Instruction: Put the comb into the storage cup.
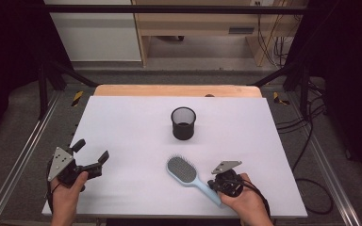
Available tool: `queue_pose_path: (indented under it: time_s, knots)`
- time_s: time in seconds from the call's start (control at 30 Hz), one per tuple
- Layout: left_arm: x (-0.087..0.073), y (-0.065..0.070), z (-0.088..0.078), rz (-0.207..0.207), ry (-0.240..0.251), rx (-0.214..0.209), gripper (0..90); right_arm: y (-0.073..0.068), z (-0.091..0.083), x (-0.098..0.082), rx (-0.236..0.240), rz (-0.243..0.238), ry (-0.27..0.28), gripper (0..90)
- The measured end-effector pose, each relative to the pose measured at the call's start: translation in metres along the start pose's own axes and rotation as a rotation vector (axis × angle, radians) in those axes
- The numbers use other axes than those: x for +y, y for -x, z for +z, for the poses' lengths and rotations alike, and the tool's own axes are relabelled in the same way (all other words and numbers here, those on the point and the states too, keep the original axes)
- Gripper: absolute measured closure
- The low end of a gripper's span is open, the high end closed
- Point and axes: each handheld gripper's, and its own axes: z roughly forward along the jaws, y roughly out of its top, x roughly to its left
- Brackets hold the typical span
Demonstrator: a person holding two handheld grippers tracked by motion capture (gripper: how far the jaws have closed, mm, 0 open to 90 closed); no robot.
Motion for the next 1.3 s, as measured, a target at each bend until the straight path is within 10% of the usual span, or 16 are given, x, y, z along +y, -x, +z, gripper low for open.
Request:
queue_pose_path:
  time_s: [0.4,1.3]
  knots:
    - [0.0,0.0,0.0,-0.004,0.003,0.001,2.6,0.002,-0.007,0.007,-0.021,-0.002,0.042,90.0]
    - [0.0,-0.001,0.0,0.001,-0.003,-0.004,2.6,-0.024,0.009,0.036,0.004,-0.056,-0.032,15.7]
